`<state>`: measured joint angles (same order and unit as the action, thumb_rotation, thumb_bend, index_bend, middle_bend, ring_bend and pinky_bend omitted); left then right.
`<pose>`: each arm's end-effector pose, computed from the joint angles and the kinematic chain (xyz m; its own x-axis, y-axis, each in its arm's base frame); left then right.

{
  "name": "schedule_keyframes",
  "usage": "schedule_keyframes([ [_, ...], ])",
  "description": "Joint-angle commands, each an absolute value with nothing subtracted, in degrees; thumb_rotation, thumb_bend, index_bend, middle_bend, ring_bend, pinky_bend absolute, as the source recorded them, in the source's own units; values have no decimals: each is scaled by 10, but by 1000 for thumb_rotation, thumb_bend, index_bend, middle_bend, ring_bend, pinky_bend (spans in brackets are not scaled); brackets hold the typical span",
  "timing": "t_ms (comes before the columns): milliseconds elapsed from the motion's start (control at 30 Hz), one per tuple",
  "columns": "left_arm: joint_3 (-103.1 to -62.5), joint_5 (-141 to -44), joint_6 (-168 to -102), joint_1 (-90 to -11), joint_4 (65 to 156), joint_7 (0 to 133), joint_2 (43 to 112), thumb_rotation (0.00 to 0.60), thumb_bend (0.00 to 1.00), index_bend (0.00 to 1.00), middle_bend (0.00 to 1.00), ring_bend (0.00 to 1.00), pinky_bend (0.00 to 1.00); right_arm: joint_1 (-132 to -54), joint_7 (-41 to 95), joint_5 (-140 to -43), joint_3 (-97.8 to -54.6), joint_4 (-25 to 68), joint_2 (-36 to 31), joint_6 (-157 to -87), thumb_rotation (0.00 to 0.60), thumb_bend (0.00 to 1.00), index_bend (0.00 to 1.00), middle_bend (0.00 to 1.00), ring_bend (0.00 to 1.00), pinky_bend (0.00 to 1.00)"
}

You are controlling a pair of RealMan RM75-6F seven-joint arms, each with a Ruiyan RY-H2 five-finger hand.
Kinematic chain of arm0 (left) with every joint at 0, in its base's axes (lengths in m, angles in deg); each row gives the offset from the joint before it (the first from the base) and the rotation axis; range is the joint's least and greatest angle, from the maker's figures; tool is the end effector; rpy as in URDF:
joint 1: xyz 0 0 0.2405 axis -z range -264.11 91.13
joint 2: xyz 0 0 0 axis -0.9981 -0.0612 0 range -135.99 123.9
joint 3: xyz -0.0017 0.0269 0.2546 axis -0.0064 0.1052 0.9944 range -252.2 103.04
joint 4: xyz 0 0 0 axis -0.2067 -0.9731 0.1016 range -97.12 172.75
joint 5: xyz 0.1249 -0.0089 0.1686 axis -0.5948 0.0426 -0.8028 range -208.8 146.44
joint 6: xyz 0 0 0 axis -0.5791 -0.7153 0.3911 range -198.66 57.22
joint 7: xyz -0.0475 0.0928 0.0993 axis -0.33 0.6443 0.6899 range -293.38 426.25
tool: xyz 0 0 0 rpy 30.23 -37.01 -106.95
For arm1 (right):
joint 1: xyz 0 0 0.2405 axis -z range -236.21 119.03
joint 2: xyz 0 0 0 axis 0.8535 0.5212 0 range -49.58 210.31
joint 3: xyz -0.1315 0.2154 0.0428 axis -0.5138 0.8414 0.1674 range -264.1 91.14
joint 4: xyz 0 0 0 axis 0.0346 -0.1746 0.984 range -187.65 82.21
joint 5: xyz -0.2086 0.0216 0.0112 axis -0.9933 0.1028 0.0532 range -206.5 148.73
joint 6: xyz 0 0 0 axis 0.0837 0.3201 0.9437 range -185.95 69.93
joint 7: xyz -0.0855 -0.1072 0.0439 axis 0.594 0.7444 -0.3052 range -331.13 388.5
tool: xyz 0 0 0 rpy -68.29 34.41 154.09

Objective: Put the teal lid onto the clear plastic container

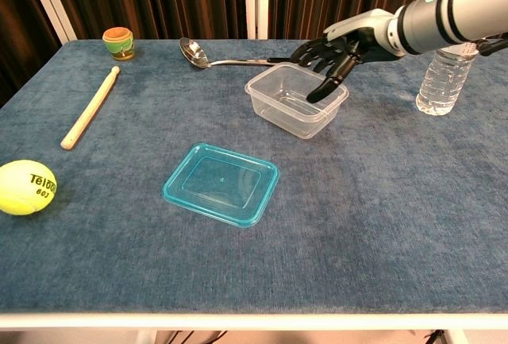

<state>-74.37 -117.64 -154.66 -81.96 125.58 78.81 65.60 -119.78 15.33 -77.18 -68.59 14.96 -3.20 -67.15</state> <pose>-0.3183 0.1677 0.1128 0.5434 0.0771 0.8359 0.8393 -0.0296 -0.5428 -0.1092 -0.4362 -0.0117 0.0496 -0.7350 0.6762 -0.9967 -0.0802 -0.0141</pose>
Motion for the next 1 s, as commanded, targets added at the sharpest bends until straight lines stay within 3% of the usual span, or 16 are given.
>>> schedule_keyframes([
  [33, -744, -1176, -1547, -820, 1256, 788, 655, 600, 0, 96, 30, 0, 0, -1206, 149, -783, -681, 142, -43, -669, 600, 97, 0, 7, 0, 6],
  [300, -745, -1181, -1550, -818, 1267, 795, 646, 600, 0, 96, 30, 0, 0, -1210, 148, -822, -674, 161, -43, -679, 600, 97, 0, 8, 0, 5],
  [433, -748, -1195, -1545, -807, 1280, 794, 637, 600, 0, 96, 30, 0, 0, -1186, 169, -847, -692, 212, -7, -739, 600, 97, 0, 7, 0, 5],
  [533, -753, -1219, -1533, -785, 1297, 798, 626, 600, 0, 96, 30, 0, 0, -1146, 202, -880, -708, 300, 41, -829, 600, 97, 0, 9, 0, 5],
  [767, -757, -1283, -1448, -702, 1366, 802, 607, 600, 0, 96, 30, 0, 0, -988, 337, -1009, -777, 518, 166, -1122, 600, 95, 0, 75, 0, 14],
  [1000, -761, -1294, -1332, -622, 1423, 836, 630, 600, 0, 96, 32, 0, 0, -822, 374, -1109, -850, 537, 207, -1360, 600, 98, 0, 108, 0, 26],
])
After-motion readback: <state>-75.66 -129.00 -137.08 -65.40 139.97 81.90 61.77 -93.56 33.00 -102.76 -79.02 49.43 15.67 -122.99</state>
